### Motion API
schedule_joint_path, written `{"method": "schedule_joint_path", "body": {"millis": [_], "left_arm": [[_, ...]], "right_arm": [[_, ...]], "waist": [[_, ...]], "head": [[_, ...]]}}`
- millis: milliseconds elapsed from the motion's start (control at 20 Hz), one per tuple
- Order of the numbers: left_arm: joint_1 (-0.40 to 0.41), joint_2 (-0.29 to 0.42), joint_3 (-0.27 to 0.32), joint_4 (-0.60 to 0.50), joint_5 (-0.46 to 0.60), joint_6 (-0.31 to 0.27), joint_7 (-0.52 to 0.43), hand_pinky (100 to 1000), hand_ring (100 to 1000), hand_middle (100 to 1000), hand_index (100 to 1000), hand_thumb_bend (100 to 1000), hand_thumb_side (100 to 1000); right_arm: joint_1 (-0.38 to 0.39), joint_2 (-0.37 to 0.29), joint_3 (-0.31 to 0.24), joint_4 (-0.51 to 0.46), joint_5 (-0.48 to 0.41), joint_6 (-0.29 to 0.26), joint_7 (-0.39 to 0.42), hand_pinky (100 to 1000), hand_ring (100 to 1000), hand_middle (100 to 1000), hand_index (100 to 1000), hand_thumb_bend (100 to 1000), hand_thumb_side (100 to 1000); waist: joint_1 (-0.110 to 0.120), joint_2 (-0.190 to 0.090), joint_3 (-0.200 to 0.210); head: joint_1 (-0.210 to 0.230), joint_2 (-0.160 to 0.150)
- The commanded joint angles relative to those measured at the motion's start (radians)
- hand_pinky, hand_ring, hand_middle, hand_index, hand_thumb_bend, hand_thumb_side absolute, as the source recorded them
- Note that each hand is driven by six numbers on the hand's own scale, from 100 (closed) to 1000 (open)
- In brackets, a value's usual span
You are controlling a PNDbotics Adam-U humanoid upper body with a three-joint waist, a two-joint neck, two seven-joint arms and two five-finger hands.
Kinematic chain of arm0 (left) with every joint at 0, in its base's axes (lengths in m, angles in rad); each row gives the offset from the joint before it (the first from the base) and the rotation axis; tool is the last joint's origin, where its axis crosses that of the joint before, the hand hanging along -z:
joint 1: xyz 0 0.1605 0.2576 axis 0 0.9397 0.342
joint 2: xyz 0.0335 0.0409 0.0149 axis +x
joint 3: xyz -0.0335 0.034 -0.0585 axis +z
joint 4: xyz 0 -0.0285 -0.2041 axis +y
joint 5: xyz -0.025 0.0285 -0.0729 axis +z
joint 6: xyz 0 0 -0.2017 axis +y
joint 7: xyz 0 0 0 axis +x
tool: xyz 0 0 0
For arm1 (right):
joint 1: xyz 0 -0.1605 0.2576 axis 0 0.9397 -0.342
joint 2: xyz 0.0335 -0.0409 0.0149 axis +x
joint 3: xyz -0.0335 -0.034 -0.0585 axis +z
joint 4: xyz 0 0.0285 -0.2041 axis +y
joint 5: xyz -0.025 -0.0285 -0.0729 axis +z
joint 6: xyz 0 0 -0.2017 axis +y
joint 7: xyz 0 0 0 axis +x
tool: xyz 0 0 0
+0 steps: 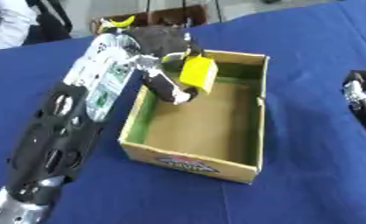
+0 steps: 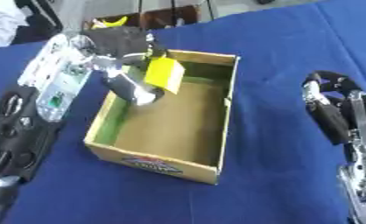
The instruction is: Pick up objects on the table and place them in the box.
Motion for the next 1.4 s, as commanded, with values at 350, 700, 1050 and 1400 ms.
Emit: {"method": "schedule_joint_path", "body": {"millis": [350,700,1050,1400], "left_arm": [[-0.003,-0.031,0.004,0.140,-0.077,0.002,0.034,301,464,497,663,100,455],[-0.003,-0.043,0.004,0.185,-0.093,-0.007,0.064,449,614,669,845,100,537],[-0.008,-0.034,0.006,0.157,-0.161,-0.043,0.031,766,894,942,1000,583,669],[-0.019,-0.020,0.023,0.078,-0.249,-0.030,-0.015,819,936,1000,1000,719,685]], "right_arm": [[-0.019,-0.010,-0.007,-0.027,-0.007,0.001,-0.005,866,995,576,819,100,674],[-0.022,-0.010,-0.008,-0.028,-0.010,0.001,-0.008,867,995,576,818,100,674],[-0.019,-0.008,-0.008,-0.028,-0.011,0.001,-0.007,866,994,575,817,100,672],[-0.017,-0.002,-0.006,-0.029,-0.008,0.000,-0.006,866,994,576,816,100,666]], "waist": [[-0.006,-0.007,-0.011],[-0.005,-0.002,-0.016],[-0.007,-0.007,-0.012],[-0.011,-0.016,-0.010]], "head": [[0.007,-0.036],[0.009,-0.042],[0.007,-0.043],[0.008,-0.045]]}}
